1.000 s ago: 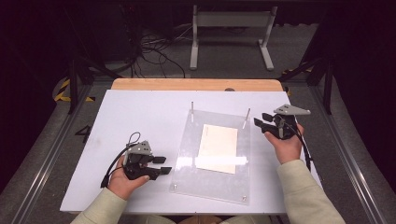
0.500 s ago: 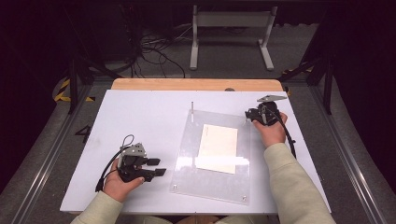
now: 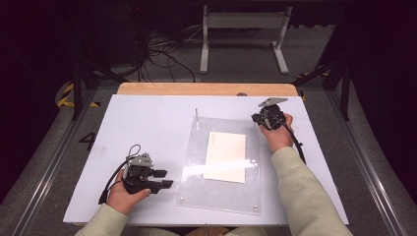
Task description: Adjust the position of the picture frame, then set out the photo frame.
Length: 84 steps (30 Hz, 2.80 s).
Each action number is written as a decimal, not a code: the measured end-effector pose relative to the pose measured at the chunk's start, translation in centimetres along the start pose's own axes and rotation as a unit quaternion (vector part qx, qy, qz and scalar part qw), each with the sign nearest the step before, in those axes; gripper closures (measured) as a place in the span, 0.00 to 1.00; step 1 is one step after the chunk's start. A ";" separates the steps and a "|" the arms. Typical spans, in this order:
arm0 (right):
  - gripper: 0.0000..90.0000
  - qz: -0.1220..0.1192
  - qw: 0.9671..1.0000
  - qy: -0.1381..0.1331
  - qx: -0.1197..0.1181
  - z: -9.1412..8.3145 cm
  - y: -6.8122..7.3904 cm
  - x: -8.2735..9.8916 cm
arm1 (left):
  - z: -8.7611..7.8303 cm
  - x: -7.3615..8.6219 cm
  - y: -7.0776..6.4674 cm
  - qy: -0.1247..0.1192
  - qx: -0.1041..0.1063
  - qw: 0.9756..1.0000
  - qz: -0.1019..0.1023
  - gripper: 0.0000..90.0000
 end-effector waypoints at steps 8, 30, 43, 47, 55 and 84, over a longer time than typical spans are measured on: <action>0.95 -0.040 0.998 -0.030 -0.042 -0.3 2.9 -2.4 | 0.1 0.1 0.2 0.005 0.000 1.000 0.003 0.55; 0.95 -0.039 0.996 -0.014 -0.076 0.3 6.0 -1.6 | -0.4 -0.2 0.1 -0.009 -0.008 1.000 0.008 0.55; 0.68 0.022 0.994 -0.082 -0.064 -3.4 4.3 -1.4 | -1.5 -1.4 0.5 -0.060 -0.045 0.997 0.026 0.48; 0.65 0.039 0.989 -0.119 -0.083 -5.0 3.9 -0.9 | -2.4 -2.1 0.4 -0.093 -0.064 0.993 0.045 0.47; 0.63 0.075 0.977 -0.162 -0.116 -5.8 3.9 -0.9 | -3.2 -2.5 0.6 -0.128 -0.080 0.987 0.050 0.45; 0.95 0.063 0.992 -0.109 -0.032 -0.7 6.2 -1.3 | -3.0 -2.5 0.8 -0.127 -0.093 0.986 0.060 0.47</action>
Point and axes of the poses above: each handheld gripper's, and its own axes: z roughly forward along the jaws, x roughly out of its underside, y roughly to its left, the point moved 8 cm from there along z, roughly forward along the jaws, and after that the axes turned 13 degrees about x, right-handed, at the moved point
